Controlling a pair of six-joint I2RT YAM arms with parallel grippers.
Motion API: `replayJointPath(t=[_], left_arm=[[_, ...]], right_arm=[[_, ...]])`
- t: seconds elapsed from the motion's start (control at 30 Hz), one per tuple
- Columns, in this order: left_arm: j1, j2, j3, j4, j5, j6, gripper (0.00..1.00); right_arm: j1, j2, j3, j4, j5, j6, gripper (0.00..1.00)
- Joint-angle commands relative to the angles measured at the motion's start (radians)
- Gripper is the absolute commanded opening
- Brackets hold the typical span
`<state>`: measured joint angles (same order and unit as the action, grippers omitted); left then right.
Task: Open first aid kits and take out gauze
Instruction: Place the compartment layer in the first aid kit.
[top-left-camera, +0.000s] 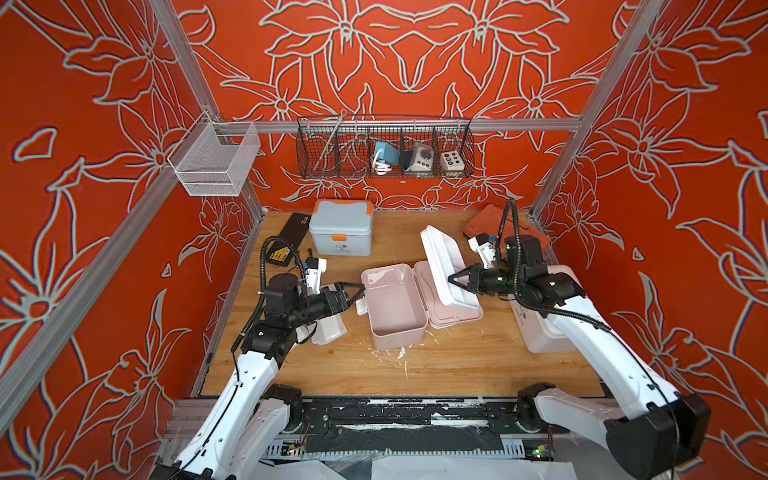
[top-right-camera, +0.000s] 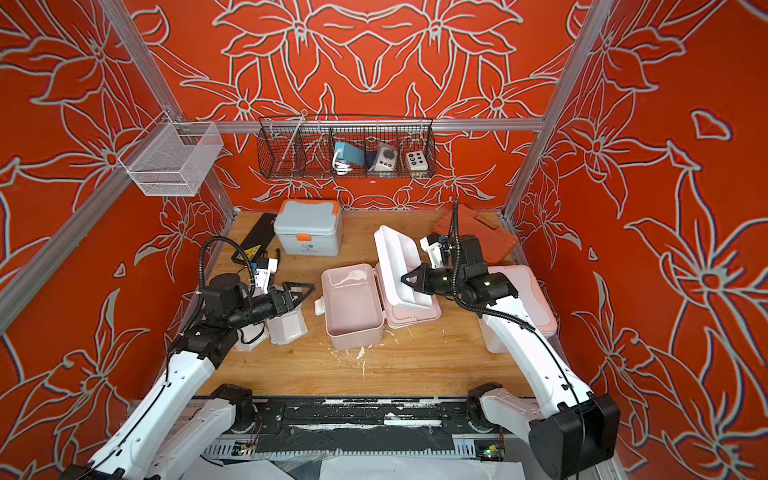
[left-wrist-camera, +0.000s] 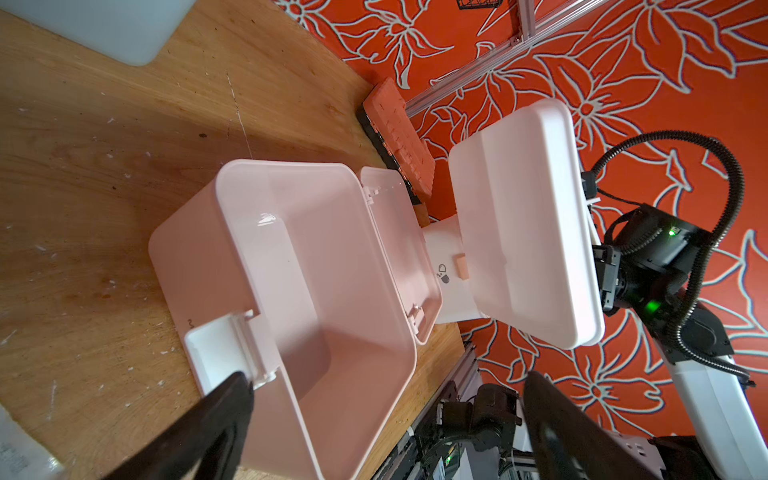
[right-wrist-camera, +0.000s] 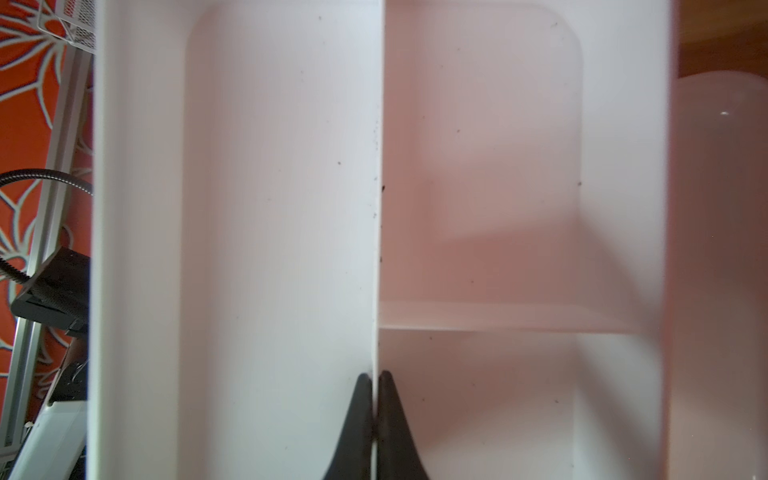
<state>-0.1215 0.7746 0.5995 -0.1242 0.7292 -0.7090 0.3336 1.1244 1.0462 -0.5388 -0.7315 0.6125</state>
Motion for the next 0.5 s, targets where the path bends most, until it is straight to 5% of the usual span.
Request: replayJointPath(t=[0.0,0.47], left_arm=[[0.008,-0.007,-0.002,0.056,0.033,-0.047,0.97],[0.008,-0.087,0.015,-0.056,-0.158,0.076,0.97]], right_arm=[[-0.004,0.002,-0.013,0.083,-0.065,0.045,0.0],[0.201,0.048,0.053,0.074,0.116,0.062,0.0]])
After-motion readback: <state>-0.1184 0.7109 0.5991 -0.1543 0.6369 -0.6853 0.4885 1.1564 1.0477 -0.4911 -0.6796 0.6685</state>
